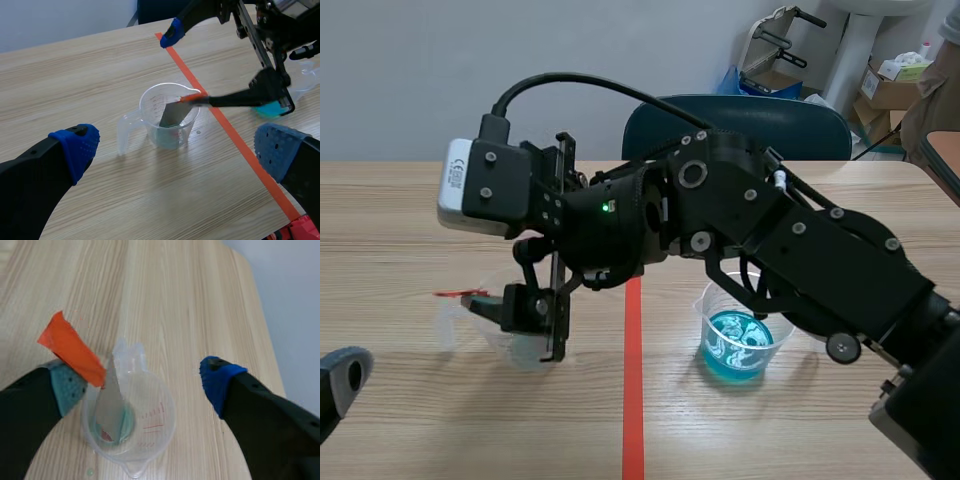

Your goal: Do the redox reaction experiment

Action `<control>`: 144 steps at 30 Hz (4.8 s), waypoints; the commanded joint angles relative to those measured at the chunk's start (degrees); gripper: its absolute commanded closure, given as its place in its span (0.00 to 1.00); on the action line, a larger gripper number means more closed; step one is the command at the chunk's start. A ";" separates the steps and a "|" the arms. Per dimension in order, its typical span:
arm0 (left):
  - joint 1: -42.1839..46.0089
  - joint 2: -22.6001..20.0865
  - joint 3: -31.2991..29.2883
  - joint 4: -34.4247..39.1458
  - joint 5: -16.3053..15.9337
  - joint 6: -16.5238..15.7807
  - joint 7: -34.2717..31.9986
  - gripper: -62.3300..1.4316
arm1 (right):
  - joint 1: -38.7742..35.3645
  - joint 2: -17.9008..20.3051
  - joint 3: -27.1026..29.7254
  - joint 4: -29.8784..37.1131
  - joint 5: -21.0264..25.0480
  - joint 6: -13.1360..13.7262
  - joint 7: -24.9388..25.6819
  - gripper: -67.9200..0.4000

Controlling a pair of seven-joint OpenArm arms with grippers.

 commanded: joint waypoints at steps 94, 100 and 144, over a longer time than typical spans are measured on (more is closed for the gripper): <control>-0.31 0.15 -0.35 1.03 0.04 -0.11 -0.96 0.00 | 0.07 -1.14 -0.70 0.90 0.63 0.11 -0.52 0.00; -0.31 0.15 -0.35 1.03 0.04 -0.11 -0.96 0.00 | -0.50 -1.14 -0.70 0.90 0.63 0.11 -0.50 0.00; 0.07 2.27 -2.75 1.03 0.09 2.91 -0.74 0.00 | -33.11 33.68 23.61 28.79 36.65 -13.53 4.22 0.00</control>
